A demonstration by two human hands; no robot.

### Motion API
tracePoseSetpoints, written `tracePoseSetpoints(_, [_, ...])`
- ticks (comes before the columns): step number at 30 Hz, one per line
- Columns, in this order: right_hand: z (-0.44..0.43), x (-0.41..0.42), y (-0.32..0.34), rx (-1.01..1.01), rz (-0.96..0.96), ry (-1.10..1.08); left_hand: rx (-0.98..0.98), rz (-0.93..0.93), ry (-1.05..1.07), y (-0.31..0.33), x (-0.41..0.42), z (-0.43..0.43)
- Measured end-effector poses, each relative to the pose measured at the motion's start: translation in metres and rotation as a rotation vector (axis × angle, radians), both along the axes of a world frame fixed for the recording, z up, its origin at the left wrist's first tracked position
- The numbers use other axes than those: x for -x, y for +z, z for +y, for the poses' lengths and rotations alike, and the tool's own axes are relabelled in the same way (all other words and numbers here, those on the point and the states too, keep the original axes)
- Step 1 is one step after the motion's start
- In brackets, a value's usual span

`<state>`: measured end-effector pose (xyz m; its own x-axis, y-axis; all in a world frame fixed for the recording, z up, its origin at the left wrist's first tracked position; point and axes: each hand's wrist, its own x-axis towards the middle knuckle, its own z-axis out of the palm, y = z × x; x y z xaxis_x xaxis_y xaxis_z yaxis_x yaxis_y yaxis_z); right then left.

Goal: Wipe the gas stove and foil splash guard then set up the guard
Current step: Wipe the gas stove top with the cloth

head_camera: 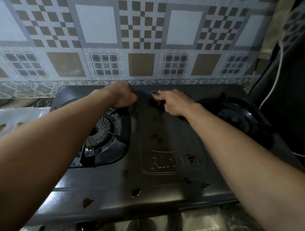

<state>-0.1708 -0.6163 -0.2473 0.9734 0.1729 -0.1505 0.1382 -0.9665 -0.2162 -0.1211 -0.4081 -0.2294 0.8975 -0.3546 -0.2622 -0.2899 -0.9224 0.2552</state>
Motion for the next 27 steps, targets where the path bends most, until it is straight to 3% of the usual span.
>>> tracePoseSetpoints(4, [-0.024, 0.013, -0.003, 0.001, 0.033, -0.094, -0.034, 0.028, -0.067, -0.004, 0.004, -0.01])
tracePoseSetpoints(9, [-0.024, 0.027, 0.003, 0.03, 0.048, -0.184, -0.163, -0.029, -0.012, -0.008, 0.005, -0.002])
tracePoseSetpoints(13, [-0.008, 0.031, 0.003, 0.073, 0.022, -0.243, -0.15, -0.01, 0.023, -0.008, 0.003, 0.007])
tracePoseSetpoints(27, [0.072, 0.039, -0.007, -0.055, -0.048, 0.043, 0.007, 0.011, 0.02, -0.005, 0.006, 0.016])
